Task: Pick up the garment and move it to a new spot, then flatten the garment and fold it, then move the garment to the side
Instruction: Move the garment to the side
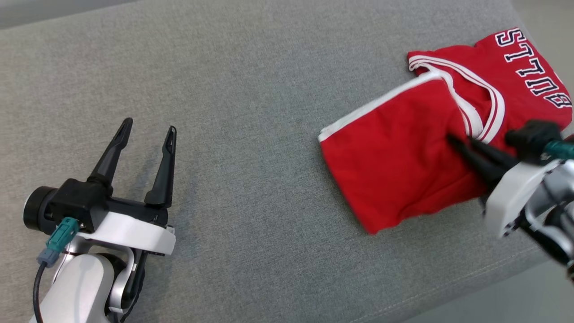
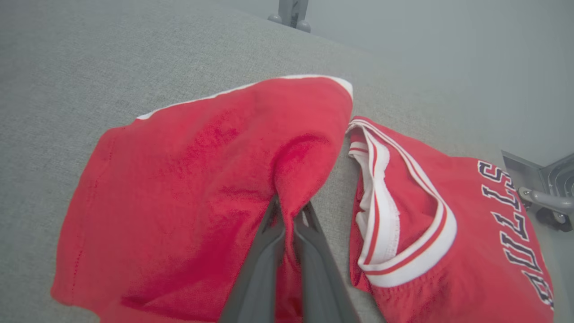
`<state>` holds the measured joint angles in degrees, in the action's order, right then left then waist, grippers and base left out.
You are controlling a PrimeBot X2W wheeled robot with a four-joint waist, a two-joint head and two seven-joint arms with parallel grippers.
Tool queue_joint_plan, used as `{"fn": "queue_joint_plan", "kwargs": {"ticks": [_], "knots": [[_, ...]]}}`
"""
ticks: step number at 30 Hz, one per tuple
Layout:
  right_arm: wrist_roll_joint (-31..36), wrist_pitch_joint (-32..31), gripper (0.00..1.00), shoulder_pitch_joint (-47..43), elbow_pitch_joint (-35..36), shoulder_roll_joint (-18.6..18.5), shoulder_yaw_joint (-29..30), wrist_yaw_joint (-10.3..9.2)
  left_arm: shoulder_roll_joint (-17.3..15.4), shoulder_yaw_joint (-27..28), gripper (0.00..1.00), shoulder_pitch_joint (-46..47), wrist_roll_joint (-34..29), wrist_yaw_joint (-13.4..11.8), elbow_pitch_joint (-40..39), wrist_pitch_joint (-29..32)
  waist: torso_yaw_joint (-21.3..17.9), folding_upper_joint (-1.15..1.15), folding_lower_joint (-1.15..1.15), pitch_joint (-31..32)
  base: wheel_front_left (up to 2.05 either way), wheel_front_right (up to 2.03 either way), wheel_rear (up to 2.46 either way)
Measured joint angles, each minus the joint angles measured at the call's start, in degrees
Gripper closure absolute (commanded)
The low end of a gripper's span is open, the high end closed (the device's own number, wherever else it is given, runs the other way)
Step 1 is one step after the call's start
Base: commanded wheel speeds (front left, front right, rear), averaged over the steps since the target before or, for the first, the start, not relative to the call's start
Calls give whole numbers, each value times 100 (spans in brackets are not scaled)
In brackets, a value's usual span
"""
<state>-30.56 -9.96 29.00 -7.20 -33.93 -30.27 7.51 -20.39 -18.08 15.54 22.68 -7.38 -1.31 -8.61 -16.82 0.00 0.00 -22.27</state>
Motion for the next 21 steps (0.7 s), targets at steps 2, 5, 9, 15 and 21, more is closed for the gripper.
{"fn": "queue_joint_plan", "kwargs": {"ticks": [2, 5, 9, 15, 21], "knots": [[25, 60, 100, 209, -102, -170, 100, -1, -36, -2, 0, 36, -12, 0, -56, 38, -27, 0, 0, -114, 0, 0, 0], [16, 83, 100, 414, -140, -452, 266, 0, -85, -16, 0, 59, -53, -11, -133, 98, -27, 0, 0, -257, 0, 0, 0], [-105, 109, 100, 661, -310, -850, 630, 0, -192, -3, 0, 87, -99, -32, -230, 155, -4, 0, 0, -441, 0, 0, 0], [-403, 97, 100, 948, -864, -1194, 888, 0, -247, -9, 0, 215, -123, -32, -330, 211, 62, 0, 0, -694, 0, 0, 0], [-164, 219, 95, 1252, -1658, -1250, 802, 0, -271, -42, 0, 319, -144, -25, -361, 253, 127, 0, 0, -844, 0, 0, 0]]}}
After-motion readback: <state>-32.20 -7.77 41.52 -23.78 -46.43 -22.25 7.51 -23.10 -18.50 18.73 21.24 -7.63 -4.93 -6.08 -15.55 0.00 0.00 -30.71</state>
